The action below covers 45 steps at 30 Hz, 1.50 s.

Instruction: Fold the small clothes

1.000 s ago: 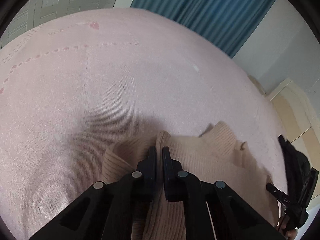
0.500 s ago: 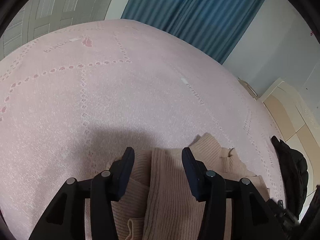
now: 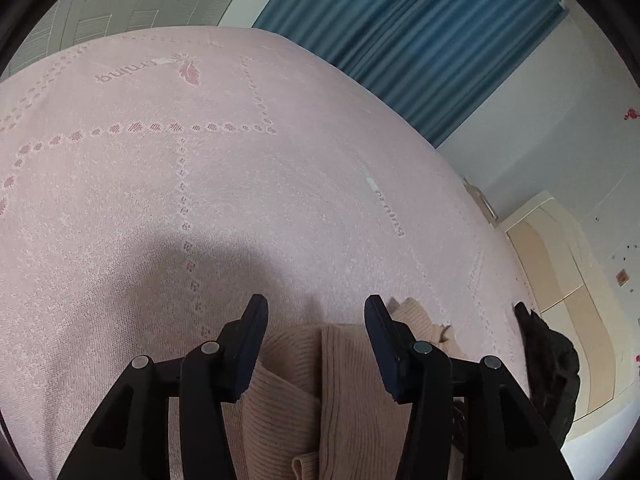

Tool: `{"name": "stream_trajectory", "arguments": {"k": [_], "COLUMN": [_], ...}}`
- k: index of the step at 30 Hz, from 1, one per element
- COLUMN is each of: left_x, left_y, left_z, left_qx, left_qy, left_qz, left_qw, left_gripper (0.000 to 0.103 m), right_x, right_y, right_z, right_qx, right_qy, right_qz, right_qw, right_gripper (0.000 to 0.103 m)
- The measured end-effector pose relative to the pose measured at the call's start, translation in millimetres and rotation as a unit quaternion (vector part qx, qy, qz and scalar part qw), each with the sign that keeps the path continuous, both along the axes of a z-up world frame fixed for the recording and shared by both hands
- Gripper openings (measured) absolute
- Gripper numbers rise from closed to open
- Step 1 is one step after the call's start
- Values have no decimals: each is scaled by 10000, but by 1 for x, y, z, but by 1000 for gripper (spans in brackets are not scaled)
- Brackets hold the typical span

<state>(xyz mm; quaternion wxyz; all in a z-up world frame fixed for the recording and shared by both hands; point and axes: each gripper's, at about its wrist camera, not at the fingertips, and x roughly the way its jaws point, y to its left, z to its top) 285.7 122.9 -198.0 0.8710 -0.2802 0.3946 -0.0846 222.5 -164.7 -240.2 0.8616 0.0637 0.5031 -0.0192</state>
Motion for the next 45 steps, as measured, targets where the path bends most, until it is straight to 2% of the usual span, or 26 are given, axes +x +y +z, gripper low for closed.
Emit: {"name": "stream_trajectory", "arguments": {"k": [5,9,14,25,29,31,37,42,45], "left_x": [0,-2,-5,-39,-54,-63,-106,-144,-168], "left_y": [4,3,1,23,26,23,9,7,7], "left_z": [5,9,8,-5,-10,-13,-23,-36,-50], "left_qx": [-82,-62,-265,-660,-705,-641,-469,-456,-760], "left_qy": [-70,-141,-160,-1,85,162,324,587,789], "left_qz": [-44,-122,-372,-411,-443,-495,-879,-956,-1027], "left_qw": [9999,9998,9988,9970,9965,9966,9945,9926,9887], "left_gripper": [48,49,50,52,52,52,54,54,54], "right_x": [29,23,-28,-125,-145,-161,-189,-202,-208], "right_y": [3,5,13,32,27,27,25,9,-6], "right_z": [-2,3,18,28,18,15,15,15,19], "right_qx": [-159,-239,-306,-664,-430,-410,-383,172,332], "right_qy": [173,304,263,47,167,88,19,75,-88], "right_qz": [-41,-31,165,182,174,170,262,321,196], "right_qw": [9997,9992,9990,9976,9988,9990,9989,9993,9992], "right_gripper": [46,46,44,44,44,44,44,41,41]}}
